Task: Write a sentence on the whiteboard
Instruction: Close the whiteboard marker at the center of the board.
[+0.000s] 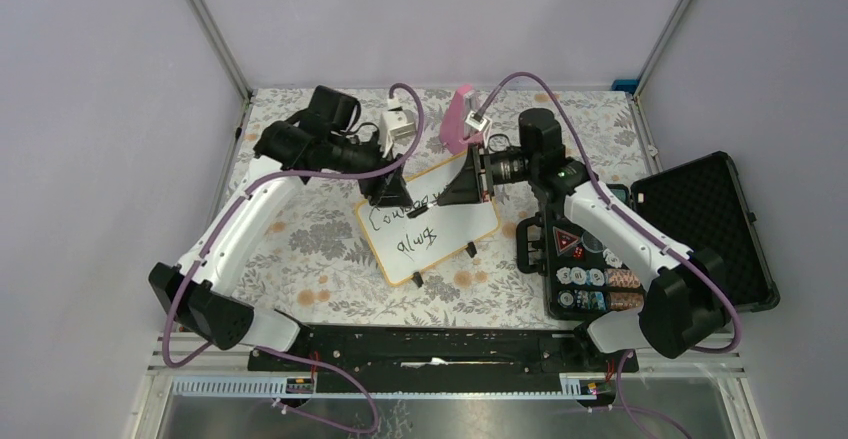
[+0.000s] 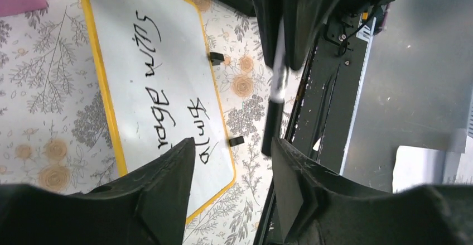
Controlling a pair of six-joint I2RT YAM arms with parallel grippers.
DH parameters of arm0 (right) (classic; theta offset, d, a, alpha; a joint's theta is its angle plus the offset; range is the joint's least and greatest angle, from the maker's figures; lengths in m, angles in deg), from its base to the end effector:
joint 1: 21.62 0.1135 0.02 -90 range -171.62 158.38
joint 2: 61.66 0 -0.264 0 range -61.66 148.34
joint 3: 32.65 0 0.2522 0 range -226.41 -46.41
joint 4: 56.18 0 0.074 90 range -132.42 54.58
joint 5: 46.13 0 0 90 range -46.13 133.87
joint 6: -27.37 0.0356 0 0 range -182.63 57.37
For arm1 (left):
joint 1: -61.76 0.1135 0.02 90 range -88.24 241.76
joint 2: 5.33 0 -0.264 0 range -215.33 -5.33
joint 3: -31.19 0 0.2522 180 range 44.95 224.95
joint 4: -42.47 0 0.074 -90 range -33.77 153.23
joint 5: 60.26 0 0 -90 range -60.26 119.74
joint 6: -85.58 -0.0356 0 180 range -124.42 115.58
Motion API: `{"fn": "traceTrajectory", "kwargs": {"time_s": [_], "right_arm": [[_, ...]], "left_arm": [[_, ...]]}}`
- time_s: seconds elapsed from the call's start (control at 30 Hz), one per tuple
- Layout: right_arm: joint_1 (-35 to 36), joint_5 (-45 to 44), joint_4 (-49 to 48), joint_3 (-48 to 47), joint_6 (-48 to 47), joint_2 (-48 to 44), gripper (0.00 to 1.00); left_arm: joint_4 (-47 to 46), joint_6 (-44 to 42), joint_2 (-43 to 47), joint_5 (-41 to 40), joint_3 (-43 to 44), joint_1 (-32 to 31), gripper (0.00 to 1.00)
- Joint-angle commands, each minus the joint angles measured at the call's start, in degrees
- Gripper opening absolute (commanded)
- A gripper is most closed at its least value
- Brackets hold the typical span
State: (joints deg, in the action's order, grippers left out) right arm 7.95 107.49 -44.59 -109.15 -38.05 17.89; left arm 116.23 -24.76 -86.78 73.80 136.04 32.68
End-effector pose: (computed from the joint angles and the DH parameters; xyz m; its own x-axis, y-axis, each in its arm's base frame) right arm 0.2546 0.1811 0.3370 -0.6047 -0.1306 -0.7857 -0.7935 0.0143 0.6084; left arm 0.2289 -0.1557 0.3980 -0.3749 0.4943 -0.7843 0.9250 0.2566 -0.2804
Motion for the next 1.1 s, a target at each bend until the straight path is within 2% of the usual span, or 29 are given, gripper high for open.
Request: {"fn": "traceTrajectory", "kwargs": {"time_s": [0.0,0.2,0.33,0.5,0.6,0.63,1.07], "right_arm": [[-2.23,3.12,-5.88,-2.32,5.96,-0.8,0.0],[-2.15,3.63,-9.77,-1.2,9.79,-0.45,0.0],[-0.71,4.21,-12.14,0.15,11.75,-0.18,0.0],[0.94,3.5,-10.29,0.03,10.05,0.49,0.0],[1.87,2.94,-8.73,-0.1,8.37,0.93,0.0],[2.36,2.88,-8.65,0.09,8.26,1.0,0.0],[10.48,2.2,-6.95,1.17,5.77,3.93,0.0]], "left_arm": [[-3.65,-1.9,5.28,8.05,-4.19,1.57,0.55],[-9.27,1.12,7.94,8.83,-9.37,1.48,0.57],[-9.54,1.64,6.49,8.19,-9.11,1.12,0.52],[-9.65,1.48,5.5,6.89,-8.63,-1.97,0.31],[-9.58,1.62,5.28,6.68,-7.94,-2.3,0.05],[-9.61,1.73,5.07,6.72,-7.67,-2.3,0.0],[-15.33,7.19,3.05,7.56,-4.23,-2.37,0.0]]}}
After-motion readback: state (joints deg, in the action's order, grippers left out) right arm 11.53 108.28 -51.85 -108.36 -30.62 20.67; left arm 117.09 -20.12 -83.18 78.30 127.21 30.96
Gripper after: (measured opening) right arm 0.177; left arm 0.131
